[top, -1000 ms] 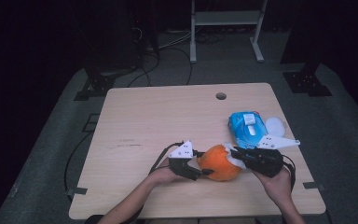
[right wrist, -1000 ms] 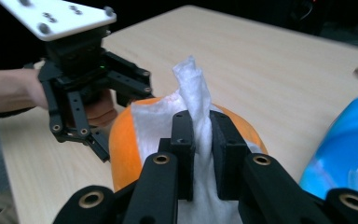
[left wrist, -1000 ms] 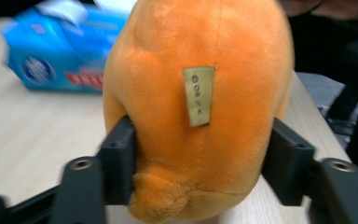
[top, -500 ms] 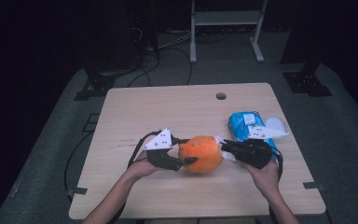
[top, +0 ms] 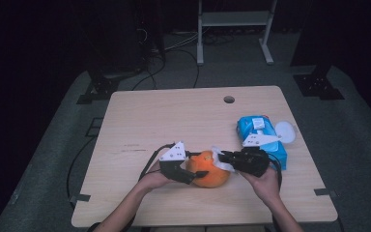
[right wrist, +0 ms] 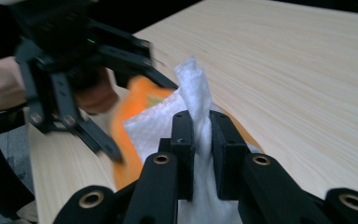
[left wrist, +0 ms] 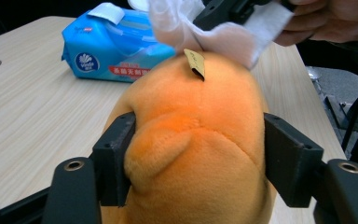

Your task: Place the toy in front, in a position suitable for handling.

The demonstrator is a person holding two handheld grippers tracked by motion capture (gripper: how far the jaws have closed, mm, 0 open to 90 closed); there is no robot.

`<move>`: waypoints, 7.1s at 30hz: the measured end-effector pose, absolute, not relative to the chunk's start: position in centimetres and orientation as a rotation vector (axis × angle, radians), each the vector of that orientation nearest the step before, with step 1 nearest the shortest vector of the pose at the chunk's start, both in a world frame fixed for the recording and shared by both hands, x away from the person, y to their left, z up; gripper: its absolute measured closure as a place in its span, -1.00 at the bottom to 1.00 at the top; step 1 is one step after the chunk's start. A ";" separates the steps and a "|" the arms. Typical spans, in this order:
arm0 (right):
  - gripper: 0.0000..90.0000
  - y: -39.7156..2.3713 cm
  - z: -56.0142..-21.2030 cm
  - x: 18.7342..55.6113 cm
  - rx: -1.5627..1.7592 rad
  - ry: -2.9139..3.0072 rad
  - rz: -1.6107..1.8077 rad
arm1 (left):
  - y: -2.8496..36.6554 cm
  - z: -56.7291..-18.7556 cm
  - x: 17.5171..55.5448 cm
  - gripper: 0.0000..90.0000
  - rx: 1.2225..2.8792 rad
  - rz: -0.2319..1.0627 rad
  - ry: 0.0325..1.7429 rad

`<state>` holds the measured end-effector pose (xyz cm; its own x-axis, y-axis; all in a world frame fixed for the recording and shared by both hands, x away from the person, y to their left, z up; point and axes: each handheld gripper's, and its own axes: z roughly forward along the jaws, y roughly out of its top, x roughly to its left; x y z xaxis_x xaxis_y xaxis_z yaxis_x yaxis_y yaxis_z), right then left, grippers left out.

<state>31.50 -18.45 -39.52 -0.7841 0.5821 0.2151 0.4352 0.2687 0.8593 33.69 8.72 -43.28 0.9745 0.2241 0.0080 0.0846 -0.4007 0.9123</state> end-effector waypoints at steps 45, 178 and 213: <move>0.78 -21.1 -40.2 30.2 0.995 2.351 1.446 | 8.6 -43.8 35.2 -0.80 1.928 0.088 0.293; 0.80 -19.1 -38.8 30.6 0.940 2.331 1.503 | 8.0 -42.6 33.5 -0.19 2.000 0.089 0.416; 0.77 -22.0 -41.5 27.8 1.075 2.421 1.432 | 7.0 -42.4 28.9 -0.48 2.109 -0.052 0.107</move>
